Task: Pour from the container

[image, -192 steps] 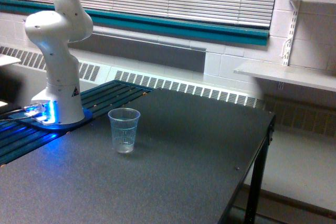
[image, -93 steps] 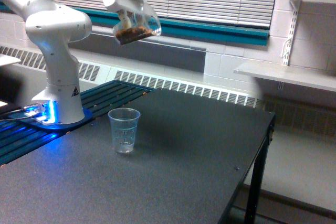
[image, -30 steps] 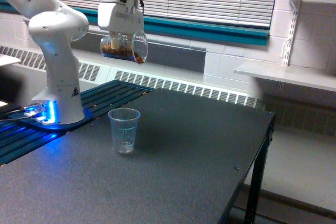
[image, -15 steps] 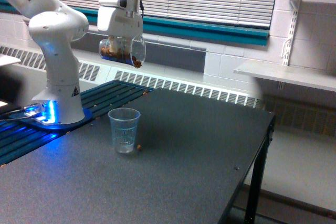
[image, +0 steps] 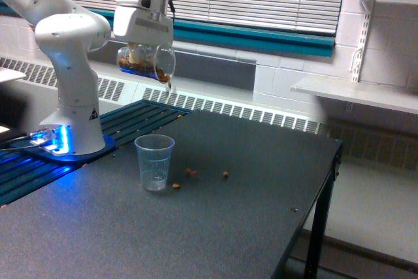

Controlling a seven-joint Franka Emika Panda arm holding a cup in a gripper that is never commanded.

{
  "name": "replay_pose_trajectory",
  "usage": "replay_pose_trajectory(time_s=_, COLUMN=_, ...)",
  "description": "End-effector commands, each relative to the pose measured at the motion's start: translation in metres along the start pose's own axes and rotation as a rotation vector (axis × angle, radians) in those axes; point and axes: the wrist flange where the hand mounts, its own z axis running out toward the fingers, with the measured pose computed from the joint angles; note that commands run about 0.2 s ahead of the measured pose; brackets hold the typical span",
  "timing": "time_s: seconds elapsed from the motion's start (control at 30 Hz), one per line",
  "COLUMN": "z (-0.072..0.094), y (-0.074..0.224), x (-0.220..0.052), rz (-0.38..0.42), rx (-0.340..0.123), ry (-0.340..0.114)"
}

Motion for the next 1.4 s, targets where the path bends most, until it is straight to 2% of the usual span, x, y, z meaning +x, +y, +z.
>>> replay_pose_trajectory(time_s=0.03, z=0.014, y=0.011, x=-0.01, rz=0.033, rx=-0.032, ry=-0.031)
replay_pose_trajectory(time_s=0.5, z=0.017, y=0.019, x=-0.007, rz=0.023, rx=-0.039, ry=-0.043)
replay_pose_trajectory(time_s=0.7, z=0.022, y=0.02, x=-0.005, rz=0.013, rx=-0.056, ry=-0.049)
replay_pose_trajectory(time_s=1.4, z=0.024, y=0.031, x=-0.005, rz=0.059, rx=-0.1, ry=-0.069)
